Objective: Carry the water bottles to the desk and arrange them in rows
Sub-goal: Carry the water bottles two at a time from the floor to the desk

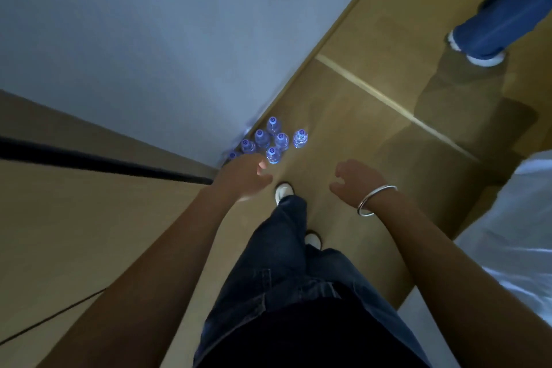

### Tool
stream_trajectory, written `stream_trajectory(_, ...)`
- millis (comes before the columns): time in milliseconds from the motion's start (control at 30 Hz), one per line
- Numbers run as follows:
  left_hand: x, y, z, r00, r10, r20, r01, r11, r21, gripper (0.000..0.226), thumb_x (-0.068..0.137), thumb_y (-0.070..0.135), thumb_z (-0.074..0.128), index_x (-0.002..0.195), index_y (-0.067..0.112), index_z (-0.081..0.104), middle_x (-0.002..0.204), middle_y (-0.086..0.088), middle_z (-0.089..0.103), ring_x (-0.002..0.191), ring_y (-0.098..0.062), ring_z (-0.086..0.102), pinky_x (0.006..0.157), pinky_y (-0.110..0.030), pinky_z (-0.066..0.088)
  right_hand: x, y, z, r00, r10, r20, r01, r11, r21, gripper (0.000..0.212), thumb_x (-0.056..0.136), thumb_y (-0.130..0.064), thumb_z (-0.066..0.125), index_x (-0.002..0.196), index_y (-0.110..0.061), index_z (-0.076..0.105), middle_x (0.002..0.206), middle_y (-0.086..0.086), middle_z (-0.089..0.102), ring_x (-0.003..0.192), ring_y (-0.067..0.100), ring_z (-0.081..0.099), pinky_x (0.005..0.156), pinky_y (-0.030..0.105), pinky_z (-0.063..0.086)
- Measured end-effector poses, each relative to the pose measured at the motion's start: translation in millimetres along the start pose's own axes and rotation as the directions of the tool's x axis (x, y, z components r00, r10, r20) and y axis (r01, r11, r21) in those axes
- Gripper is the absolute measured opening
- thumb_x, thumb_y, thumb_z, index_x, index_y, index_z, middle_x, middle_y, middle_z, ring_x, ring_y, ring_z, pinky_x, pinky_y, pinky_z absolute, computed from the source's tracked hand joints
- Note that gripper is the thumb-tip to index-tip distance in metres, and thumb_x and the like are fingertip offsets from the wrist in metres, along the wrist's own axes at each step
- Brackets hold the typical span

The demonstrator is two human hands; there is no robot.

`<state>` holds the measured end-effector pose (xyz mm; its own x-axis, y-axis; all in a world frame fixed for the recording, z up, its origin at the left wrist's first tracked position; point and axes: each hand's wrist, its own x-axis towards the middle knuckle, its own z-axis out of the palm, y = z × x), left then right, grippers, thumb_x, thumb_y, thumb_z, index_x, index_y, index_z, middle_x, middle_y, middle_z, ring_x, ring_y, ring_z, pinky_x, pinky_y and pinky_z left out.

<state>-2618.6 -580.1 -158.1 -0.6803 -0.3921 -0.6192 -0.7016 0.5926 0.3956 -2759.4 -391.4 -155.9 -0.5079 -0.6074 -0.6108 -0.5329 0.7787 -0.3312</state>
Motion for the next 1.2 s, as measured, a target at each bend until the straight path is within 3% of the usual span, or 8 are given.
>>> stream_trajectory(300, 107, -37, 34, 0.952, -0.136, 0.276, 0.135, 0.991, 0.022, 0.054, 0.088, 0.035, 0.058, 0.132, 0.007, 0.044, 0.135, -0.010, 0.049, 0.121, -0.026, 0.048, 0.102, -0.039, 0.038, 120, 18, 3, 0.986, 0.111, 0.126, -0.125, 0.986, 0.113, 0.023, 0.086, -0.021, 0.053, 0.099, -0.003, 0.060, 0.107, 0.017, 0.060, 0.101, 0.032, 0.054, 0.084, 0.032, 0.039)
stream_trajectory(400, 141, -48, 67, 0.952, -0.157, 0.261, 0.141, 0.987, 0.078, 0.056, 0.089, 0.039, 0.056, 0.133, 0.007, 0.041, 0.135, -0.010, 0.047, 0.123, -0.024, 0.046, 0.102, -0.033, 0.035, 158, 30, 25, 0.968, 0.144, 0.205, -0.170, 0.979, 0.113, 0.016, 0.087, -0.020, 0.050, 0.085, -0.005, 0.057, 0.091, 0.012, 0.058, 0.092, 0.031, 0.053, 0.073, 0.029, 0.031)
stream_trajectory(533, 200, -66, 116, 0.934, -0.264, 0.242, 0.267, 0.964, 0.020, 0.059, 0.090, 0.040, 0.054, 0.135, 0.006, 0.037, 0.138, -0.013, 0.044, 0.128, -0.026, 0.042, 0.104, -0.035, 0.032, 213, 43, 73, 0.942, 0.163, 0.294, -0.207, 0.970, 0.128, 0.027, 0.083, -0.021, 0.050, 0.060, -0.017, 0.036, 0.065, 0.000, 0.037, 0.076, 0.024, 0.041, 0.063, 0.029, 0.028)
stream_trajectory(600, 235, -77, 146, 0.920, -0.339, 0.200, 0.359, 0.930, -0.077, 0.059, 0.089, 0.039, 0.056, 0.133, 0.004, 0.039, 0.135, -0.015, 0.047, 0.124, -0.028, 0.045, 0.102, -0.034, 0.034, 246, 54, 101, 0.937, 0.170, 0.304, -0.224, 0.963, 0.152, 0.016, 0.084, -0.025, 0.051, 0.085, -0.010, 0.055, 0.087, 0.006, 0.054, 0.090, 0.027, 0.051, 0.071, 0.027, 0.036)
stream_trajectory(700, 285, -100, 198, 0.889, -0.445, 0.107, 0.458, 0.858, -0.232, 0.062, 0.086, 0.038, 0.061, 0.132, 0.003, 0.040, 0.131, -0.016, 0.049, 0.120, -0.030, 0.048, 0.097, -0.034, 0.035, 299, 72, 145, 0.945, 0.195, 0.263, -0.247, 0.951, 0.185, 0.038, 0.086, -0.029, 0.051, 0.119, -0.010, 0.050, 0.123, 0.009, 0.051, 0.114, 0.025, 0.050, 0.093, 0.033, 0.038)
stream_trajectory(967, 386, -172, 317, 0.817, -0.574, 0.058, 0.550, 0.743, -0.383, 0.092, 0.079, 0.037, 0.069, 0.147, 0.009, 0.014, 0.150, -0.016, 0.026, 0.135, -0.030, 0.032, 0.107, -0.039, 0.028, 427, 127, 246, 0.952, 0.253, 0.170, -0.287, 0.933, 0.219, 0.062, 0.082, -0.039, 0.061, 0.132, -0.008, 0.041, 0.135, 0.010, 0.043, 0.122, 0.024, 0.045, 0.096, 0.028, 0.034)
stream_trajectory(1067, 413, -197, 335, 0.794, -0.607, 0.043, 0.559, 0.699, -0.447, 0.096, 0.073, 0.039, 0.075, 0.144, 0.005, 0.020, 0.146, -0.018, 0.033, 0.134, -0.031, 0.034, 0.110, -0.041, 0.029, 462, 142, 269, 0.958, 0.245, 0.150, -0.275, 0.934, 0.229, 0.075, 0.077, -0.039, 0.068, 0.138, -0.013, 0.033, 0.138, 0.011, 0.038, 0.124, 0.024, 0.042, 0.094, 0.024, 0.032)
stream_trajectory(1200, 435, -204, 339, 0.858, -0.508, -0.074, 0.366, 0.706, -0.606, 0.079, 0.068, 0.021, 0.082, 0.132, 0.004, 0.040, 0.130, -0.017, 0.050, 0.120, -0.029, 0.049, 0.102, -0.036, 0.038, 492, 150, 287, 0.975, 0.212, 0.070, -0.223, 0.932, 0.286, 0.094, 0.064, -0.035, 0.080, 0.141, -0.022, 0.026, 0.135, 0.006, 0.037, 0.120, 0.017, 0.044, 0.080, 0.008, 0.024)
